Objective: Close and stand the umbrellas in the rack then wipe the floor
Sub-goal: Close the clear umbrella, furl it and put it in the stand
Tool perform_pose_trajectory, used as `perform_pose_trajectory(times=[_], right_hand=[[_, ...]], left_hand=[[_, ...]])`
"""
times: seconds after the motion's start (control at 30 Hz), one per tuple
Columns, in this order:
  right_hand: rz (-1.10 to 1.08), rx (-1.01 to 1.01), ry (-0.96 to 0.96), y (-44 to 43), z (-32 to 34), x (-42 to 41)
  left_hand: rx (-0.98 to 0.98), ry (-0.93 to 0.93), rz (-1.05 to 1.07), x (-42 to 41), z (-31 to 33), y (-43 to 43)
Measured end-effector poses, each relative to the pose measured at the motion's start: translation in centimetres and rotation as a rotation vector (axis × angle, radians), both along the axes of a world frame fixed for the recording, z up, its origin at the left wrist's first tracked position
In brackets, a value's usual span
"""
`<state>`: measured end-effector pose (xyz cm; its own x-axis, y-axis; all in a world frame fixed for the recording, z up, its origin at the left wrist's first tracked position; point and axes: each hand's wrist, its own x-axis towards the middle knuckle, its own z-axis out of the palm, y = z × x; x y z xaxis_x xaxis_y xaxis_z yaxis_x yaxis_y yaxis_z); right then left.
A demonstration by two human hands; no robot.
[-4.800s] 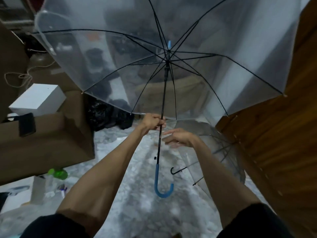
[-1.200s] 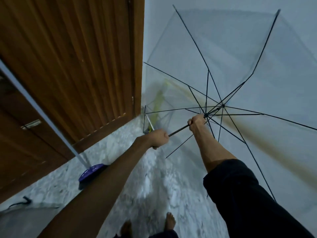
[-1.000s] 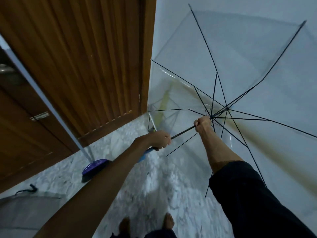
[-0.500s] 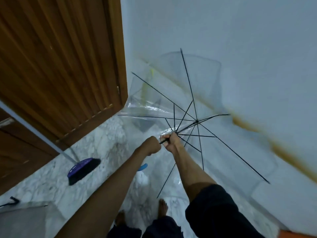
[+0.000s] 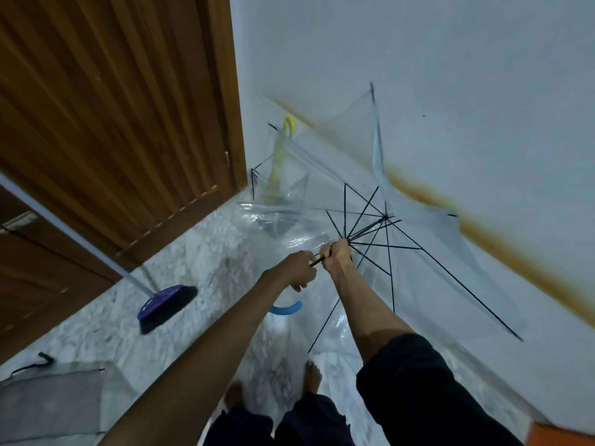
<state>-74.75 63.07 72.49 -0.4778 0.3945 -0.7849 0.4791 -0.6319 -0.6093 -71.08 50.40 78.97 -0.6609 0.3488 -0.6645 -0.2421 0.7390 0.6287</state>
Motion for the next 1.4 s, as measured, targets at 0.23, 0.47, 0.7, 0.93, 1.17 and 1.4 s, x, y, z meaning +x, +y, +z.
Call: perform_pose_trajectory(times=[0.23, 0.47, 0.7, 0.93, 1.17, 1.4], right_hand=[[0.13, 0.181, -0.029, 0.8, -0.1, -3.5], [0.336, 0.168, 0.11, -0.7, -0.6, -3.6], [0.143, -0.06, 0.067, -2.2, -1.3, -1.6], [0.071, -0.297, 0.009, -3.5, -2.8, 3.1], [0.075, -0.263, -0.094, -0.7, -4.8, 3.7], [0.116, -0.283, -0.088, -1.5, -4.9, 3.4]], left_hand=[[-0.149, 0.148, -0.144, 0.4, 3.8, -4.4], [-0.157, 0.11, 0.183, 1.4, 3.7, -6.8], [-0.185, 0.211, 0.31, 4.4, 0.8, -5.1], [-0.286, 0.19, 0.247, 5.9, -1.1, -0.8], [-0.353, 0.143, 0.167, 6.0, -1.5, 2.0], [-0.343, 0.123, 0.258, 5.7, -2.3, 2.4]])
